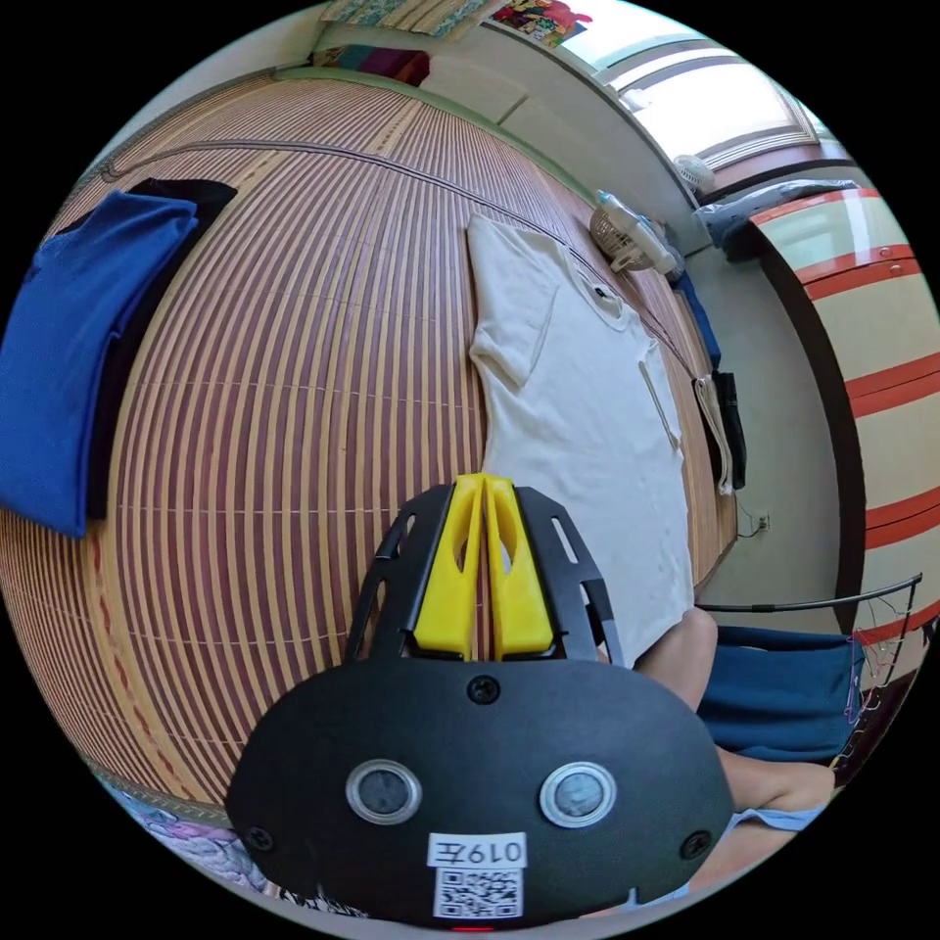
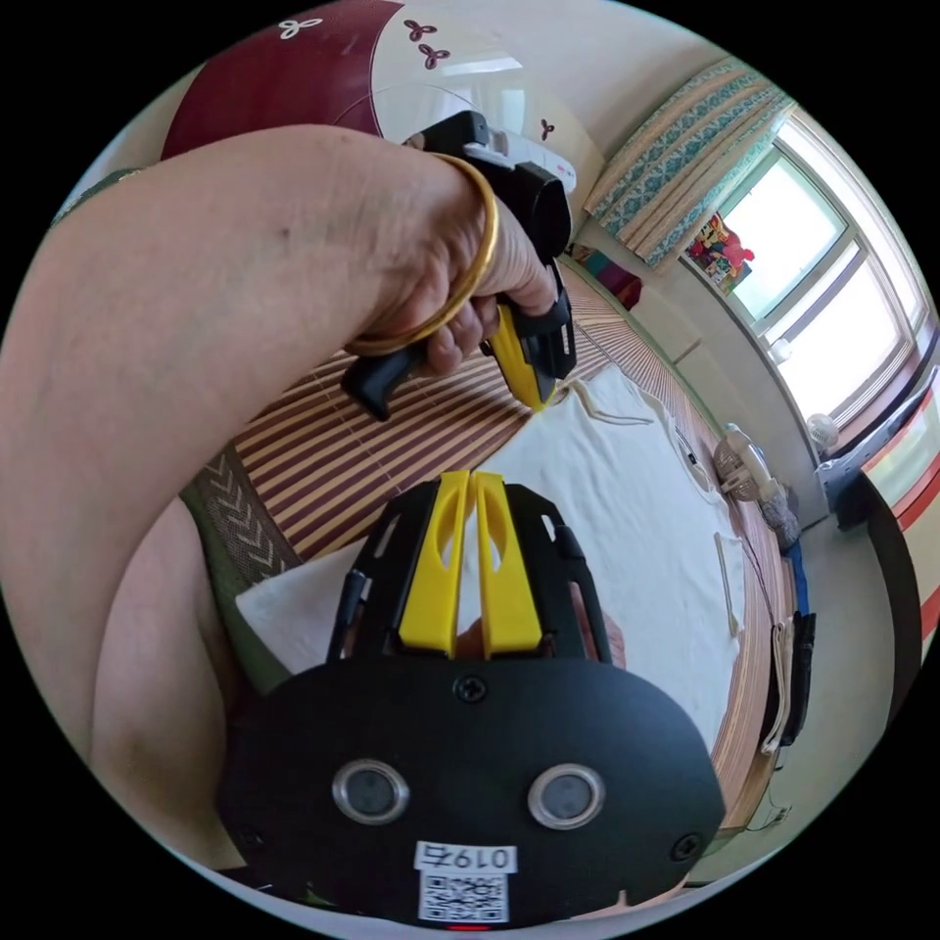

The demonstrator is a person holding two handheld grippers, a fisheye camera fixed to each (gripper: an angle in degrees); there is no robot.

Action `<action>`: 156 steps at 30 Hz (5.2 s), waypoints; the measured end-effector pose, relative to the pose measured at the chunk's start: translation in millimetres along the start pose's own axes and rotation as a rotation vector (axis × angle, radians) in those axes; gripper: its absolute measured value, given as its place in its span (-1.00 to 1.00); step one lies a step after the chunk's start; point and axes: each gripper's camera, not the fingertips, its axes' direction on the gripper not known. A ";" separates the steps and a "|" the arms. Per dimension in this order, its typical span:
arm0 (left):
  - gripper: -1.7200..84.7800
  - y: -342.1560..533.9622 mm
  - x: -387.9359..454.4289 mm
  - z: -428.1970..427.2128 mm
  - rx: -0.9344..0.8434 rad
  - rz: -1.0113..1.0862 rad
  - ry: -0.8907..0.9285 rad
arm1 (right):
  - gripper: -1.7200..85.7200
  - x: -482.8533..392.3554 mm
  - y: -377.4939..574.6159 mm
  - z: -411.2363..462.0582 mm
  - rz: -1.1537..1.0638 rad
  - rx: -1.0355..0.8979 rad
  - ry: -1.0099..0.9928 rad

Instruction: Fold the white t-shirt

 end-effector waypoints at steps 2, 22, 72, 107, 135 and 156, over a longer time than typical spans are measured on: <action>-0.93 0.3 0.1 1.2 -0.002 0.002 -0.016 | -0.98 -3.5 1.4 -3.1 -0.026 0.001 0.011; -0.93 3.3 -22.5 19.8 0.035 -0.037 0.171 | -0.98 44.8 16.3 -28.1 0.098 0.055 0.091; -0.94 8.4 -23.8 21.5 0.040 -0.061 0.133 | -0.98 154.6 7.5 -15.3 0.217 0.087 0.079; -0.93 -3.1 -5.2 17.1 0.028 0.016 0.023 | -0.83 16.5 29.1 -56.2 0.107 -0.029 -0.138; -0.93 -12.7 -18.7 3.5 0.035 0.017 0.027 | -0.92 -61.3 40.2 -86.7 0.001 -0.060 -0.144; -0.93 -7.8 -11.7 -17.4 0.034 0.043 0.022 | -0.86 -112.7 61.8 -149.8 -0.162 0.056 0.011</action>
